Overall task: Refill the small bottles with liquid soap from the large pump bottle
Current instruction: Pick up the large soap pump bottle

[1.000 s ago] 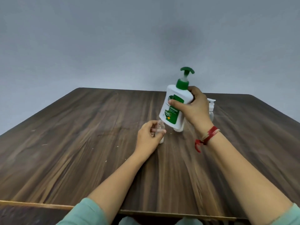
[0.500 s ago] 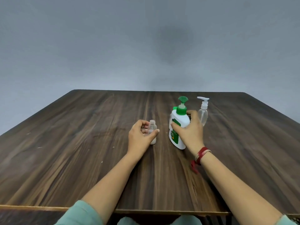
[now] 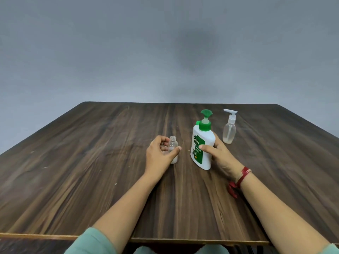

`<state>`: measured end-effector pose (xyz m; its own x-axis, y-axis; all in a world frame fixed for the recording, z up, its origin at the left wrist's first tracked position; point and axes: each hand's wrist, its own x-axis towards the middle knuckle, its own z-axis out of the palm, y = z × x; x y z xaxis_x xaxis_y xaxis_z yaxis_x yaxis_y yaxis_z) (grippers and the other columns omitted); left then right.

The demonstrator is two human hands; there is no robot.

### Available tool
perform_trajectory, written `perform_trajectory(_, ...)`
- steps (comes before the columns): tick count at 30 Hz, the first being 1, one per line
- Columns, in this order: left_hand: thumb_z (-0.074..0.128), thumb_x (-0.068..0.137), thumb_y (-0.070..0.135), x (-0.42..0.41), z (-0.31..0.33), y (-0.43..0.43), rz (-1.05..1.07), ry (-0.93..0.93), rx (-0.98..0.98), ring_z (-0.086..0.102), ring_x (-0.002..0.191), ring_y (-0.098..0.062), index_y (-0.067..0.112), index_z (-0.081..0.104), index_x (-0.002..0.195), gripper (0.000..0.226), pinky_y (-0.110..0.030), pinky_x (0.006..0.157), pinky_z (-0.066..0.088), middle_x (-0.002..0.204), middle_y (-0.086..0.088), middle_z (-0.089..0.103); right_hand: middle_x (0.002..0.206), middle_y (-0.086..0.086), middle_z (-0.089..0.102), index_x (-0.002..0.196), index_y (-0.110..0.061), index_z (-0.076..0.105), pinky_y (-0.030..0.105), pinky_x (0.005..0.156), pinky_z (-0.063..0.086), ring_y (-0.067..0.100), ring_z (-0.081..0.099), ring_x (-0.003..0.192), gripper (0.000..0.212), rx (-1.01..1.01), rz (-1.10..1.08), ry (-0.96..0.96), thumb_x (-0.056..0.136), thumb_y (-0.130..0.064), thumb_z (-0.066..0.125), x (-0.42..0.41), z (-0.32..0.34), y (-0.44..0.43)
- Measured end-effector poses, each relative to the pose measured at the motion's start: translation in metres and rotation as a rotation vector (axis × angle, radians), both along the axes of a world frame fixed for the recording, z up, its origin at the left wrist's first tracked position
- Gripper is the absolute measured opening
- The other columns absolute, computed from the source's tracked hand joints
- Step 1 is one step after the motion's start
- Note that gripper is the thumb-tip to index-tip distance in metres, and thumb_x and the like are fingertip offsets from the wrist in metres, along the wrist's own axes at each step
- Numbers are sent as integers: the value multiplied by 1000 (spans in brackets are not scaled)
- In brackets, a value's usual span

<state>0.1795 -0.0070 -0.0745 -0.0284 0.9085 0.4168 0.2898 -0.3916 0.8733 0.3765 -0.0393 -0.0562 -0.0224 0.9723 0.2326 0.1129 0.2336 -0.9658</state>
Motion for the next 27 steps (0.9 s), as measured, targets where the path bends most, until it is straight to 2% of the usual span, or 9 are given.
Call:
perform_trajectory(3,84,69,30,0,0,0,-3,-1,7,60,77,-4,26,59,88,31,-7,63,44,95,9,63,123,7,62,133,-26,46,47,102,49,21,60,116,75,22,-59,-44,67,-38,79,-7,-2,1)
perform_trajectory(9,84,69,30,-1,-1,0,-4,7,16,61,78,-6,28,57,86,32,-8,62,44,94,9,63,123,1,59,125,-36,45,49,104,46,16,58,115,67,136,-195,-58,65,-34,77,-25,-6,-1)
perform_trajectory(11,84,69,30,0,0,0,-6,9,21,60,78,-5,27,57,86,31,-8,62,44,92,11,62,129,0,57,135,-31,42,42,104,47,14,57,119,82,196,-230,-31,63,-42,81,-29,-4,-4)
perform_trajectory(13,83,70,29,0,1,-1,-6,9,23,59,77,-5,27,57,86,31,-9,62,44,92,12,62,129,-5,56,145,-23,33,26,101,47,2,55,119,94,274,-299,-1,67,-39,84,-31,4,-4)
perform_trajectory(15,83,70,30,0,0,0,-6,12,16,60,78,-6,27,58,86,30,-11,63,45,92,11,62,126,-9,54,148,-23,29,12,93,45,-11,52,113,91,348,-349,13,74,-34,81,-34,14,-4)
perform_trajectory(17,83,70,31,0,-1,0,-9,9,12,60,79,-7,28,58,86,30,-14,64,45,93,11,62,126,-12,52,145,-29,30,8,91,42,-13,50,115,81,411,-368,8,79,-36,75,-38,22,-4)
perform_trajectory(19,83,70,32,-1,-1,1,-10,6,8,61,80,-7,28,58,86,30,-14,65,46,93,11,63,129,-8,53,142,-37,29,13,97,43,-2,50,123,75,442,-381,22,80,-48,69,-44,28,-4)
perform_trajectory(22,83,70,32,-1,0,0,-11,4,-3,61,80,-7,27,58,87,30,-11,63,44,94,10,63,125,-1,58,137,-45,33,33,106,43,14,54,122,64,465,-416,54,80,-63,57,-50,32,3)
perform_trajectory(27,83,70,33,-1,1,0,-6,5,-4,59,77,-5,28,58,86,30,-11,63,43,93,11,62,109,-1,65,126,-49,45,47,100,47,19,62,110,50,477,-453,59,83,-74,48,-51,30,14)
